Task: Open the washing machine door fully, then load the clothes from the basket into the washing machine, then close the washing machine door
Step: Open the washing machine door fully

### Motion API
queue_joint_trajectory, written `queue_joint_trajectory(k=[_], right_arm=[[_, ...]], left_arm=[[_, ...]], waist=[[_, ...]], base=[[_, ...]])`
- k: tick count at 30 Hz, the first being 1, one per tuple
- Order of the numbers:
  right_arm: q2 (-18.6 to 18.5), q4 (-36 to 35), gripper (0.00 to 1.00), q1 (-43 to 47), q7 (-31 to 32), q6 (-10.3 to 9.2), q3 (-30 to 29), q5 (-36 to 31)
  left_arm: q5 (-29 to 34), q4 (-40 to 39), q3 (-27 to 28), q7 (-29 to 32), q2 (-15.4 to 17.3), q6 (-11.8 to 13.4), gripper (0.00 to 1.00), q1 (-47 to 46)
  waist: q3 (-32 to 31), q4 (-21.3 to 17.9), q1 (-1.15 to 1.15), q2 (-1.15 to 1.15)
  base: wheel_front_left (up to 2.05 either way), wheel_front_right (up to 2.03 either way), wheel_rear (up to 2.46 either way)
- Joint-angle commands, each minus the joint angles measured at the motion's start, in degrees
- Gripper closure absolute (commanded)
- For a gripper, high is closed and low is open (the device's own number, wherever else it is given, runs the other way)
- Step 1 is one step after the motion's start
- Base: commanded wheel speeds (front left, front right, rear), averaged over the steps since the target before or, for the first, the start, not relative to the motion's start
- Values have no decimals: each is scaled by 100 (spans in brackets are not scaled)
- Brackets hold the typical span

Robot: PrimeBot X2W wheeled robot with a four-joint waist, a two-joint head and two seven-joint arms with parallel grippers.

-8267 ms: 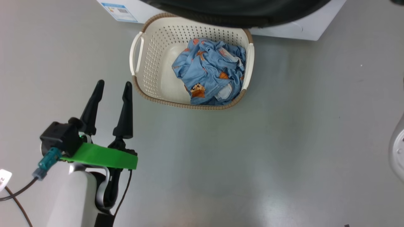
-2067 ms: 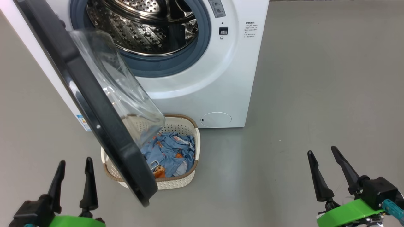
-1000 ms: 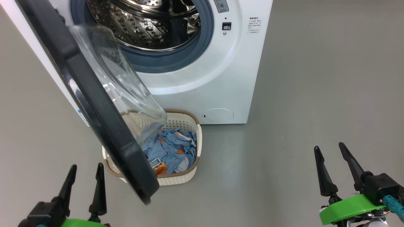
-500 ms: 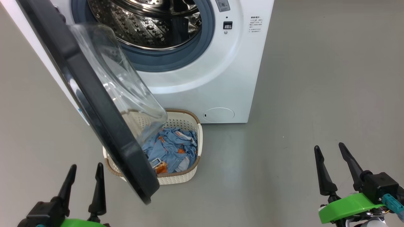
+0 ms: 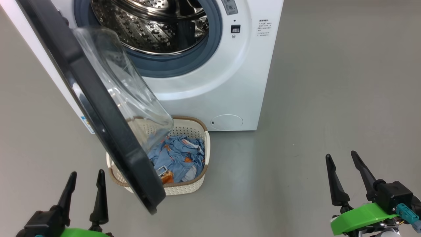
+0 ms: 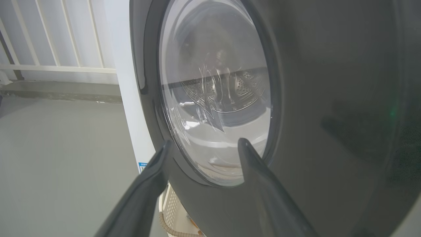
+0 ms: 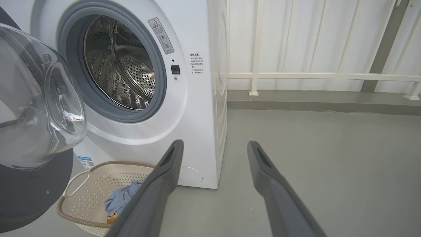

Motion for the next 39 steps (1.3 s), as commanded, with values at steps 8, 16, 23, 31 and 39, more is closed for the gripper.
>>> queue_joint_trajectory(k=[8,16,23,31,39], right_arm=[[6,-110,0,37,-28,17,185,-56],[15,-111,0,76,-28,17,178,-51],[25,-115,0,80,-28,17,206,-41],[30,-102,0,58,-28,17,216,-29],[33,-83,0,42,-28,17,224,5]], left_arm=[[43,-155,249,-36,48,-9,0,-79],[30,-148,260,-36,49,-9,0,-84],[26,-133,247,-36,79,-9,0,-90],[31,-130,263,-36,79,-9,0,-105],[47,-616,490,-36,35,-9,100,-200]], waist=[[-85,-39,0,0],[-80,-51,0,0],[-83,-46,0,0],[-65,-50,0,0],[-49,-40,0,0]], base=[[0,0,0],[0,0,0],[0,0,0],[0,0,0],[0,0,0]])
